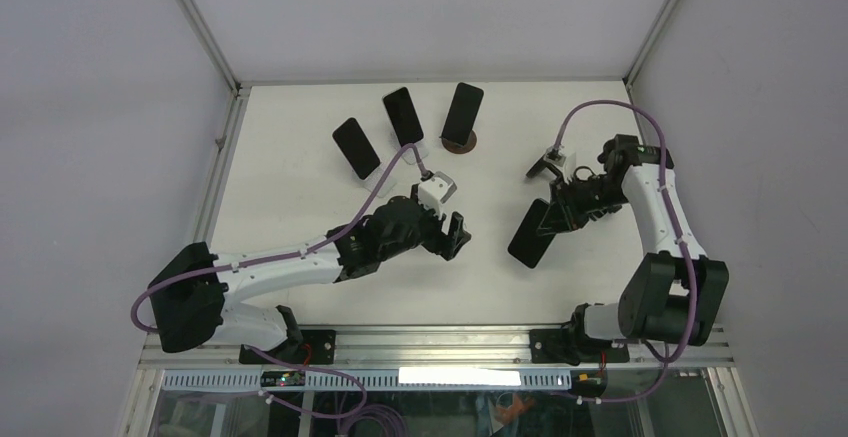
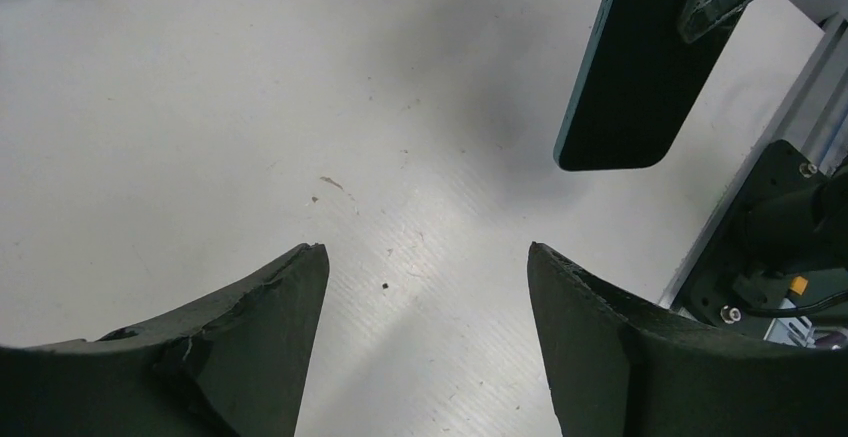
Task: Place the phone on the phone stand
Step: Place the phone at the center of the board.
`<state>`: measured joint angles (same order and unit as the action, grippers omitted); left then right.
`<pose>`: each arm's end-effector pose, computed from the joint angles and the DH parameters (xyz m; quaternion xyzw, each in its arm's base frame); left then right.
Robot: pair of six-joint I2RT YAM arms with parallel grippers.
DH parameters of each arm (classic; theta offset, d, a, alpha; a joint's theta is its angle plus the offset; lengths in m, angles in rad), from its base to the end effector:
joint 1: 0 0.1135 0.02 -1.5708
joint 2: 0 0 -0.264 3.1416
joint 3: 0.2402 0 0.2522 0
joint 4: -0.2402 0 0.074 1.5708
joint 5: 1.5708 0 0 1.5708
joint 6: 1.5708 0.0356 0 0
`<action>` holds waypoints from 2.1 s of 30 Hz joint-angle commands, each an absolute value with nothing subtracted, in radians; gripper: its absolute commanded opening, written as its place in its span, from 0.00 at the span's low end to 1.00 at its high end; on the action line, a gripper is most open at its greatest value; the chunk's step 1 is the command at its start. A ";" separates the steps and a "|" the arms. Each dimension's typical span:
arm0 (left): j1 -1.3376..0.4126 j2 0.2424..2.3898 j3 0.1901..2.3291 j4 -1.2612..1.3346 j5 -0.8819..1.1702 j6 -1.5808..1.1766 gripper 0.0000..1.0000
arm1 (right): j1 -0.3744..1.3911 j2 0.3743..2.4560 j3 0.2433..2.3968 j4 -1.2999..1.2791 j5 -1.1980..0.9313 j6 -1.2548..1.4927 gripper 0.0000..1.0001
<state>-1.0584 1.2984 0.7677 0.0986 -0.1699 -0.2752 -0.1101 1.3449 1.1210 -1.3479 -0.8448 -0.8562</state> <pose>0.1473 -0.2495 0.2498 0.2780 0.7931 -0.2761 0.4663 0.2146 0.0031 0.2773 -0.3322 0.8495 0.3632 0.1900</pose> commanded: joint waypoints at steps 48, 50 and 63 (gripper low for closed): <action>-1.051 1.154 0.624 0.238 -0.167 -0.247 0.75 | -0.184 1.732 1.472 -1.348 -0.547 -0.881 0.73; -1.051 1.131 0.618 0.226 -0.170 -0.246 0.75 | -0.185 1.739 1.508 -1.339 -0.524 -0.884 0.73; -1.051 0.938 0.545 0.138 -0.226 -0.261 0.75 | -0.162 1.745 1.321 -0.756 -0.452 -1.273 0.83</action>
